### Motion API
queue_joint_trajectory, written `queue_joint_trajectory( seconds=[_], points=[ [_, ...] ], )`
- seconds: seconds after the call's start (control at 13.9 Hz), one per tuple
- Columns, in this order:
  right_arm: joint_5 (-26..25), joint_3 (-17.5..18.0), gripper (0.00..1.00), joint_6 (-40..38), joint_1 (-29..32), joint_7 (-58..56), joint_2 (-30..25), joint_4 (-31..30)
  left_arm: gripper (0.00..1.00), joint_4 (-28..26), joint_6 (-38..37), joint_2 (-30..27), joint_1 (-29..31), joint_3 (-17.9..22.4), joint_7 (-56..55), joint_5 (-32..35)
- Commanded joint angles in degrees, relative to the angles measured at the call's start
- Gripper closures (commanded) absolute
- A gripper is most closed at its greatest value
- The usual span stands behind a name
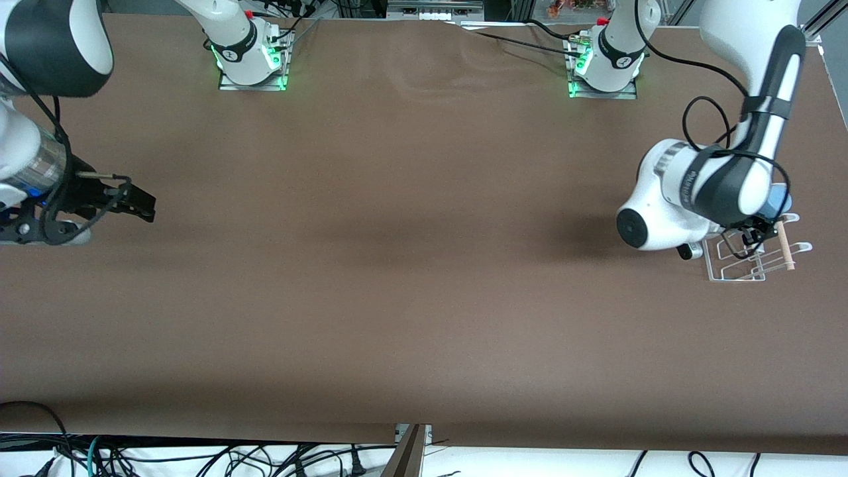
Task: Transfer cup to left arm and place on rack
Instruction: 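Carry the cup with the left gripper to the rack while the right gripper retracts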
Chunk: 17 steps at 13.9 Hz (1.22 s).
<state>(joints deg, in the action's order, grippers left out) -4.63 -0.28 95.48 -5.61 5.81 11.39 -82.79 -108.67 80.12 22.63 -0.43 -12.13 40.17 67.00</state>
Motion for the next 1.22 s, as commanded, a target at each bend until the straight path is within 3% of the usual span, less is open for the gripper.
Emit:
queue_joint_trajectory(
  seconds=[0.0, 0.43, 0.57, 0.79, 1.15],
  points=[
    [-0.9, 0.5, 0.00, 0.9, 0.9, -0.6, -4.8, -3.2, 0.92, -13.9, 7.2, -7.4, 1.2, -0.4, -6.8, 9.6],
    [-0.5, 0.7, 0.00, -4.4, 1.3, -0.9, -7.4, -6.9, 0.92, -20.3, 12.6, -9.0, 5.3, -0.3, -11.6, 14.6],
    [1.9, 0.5, 0.00, -5.0, 1.4, -1.0, -6.5, -5.5, 0.92, -21.1, 13.9, -9.2, 7.0, -0.4, -12.5, 15.6],
    [1.6, 0.5, 0.00, -6.6, 1.1, -1.4, -4.1, -1.1, 0.92, -22.4, 14.9, -9.1, 7.2, -0.4, -14.1, 17.7],
    [2.0, 0.5, 0.00, -5.9, 1.2, -0.8, -3.5, -0.5, 0.92, -24.0, 17.3, -8.5, 8.9, -0.4, -16.9, 20.3]
  ],
)
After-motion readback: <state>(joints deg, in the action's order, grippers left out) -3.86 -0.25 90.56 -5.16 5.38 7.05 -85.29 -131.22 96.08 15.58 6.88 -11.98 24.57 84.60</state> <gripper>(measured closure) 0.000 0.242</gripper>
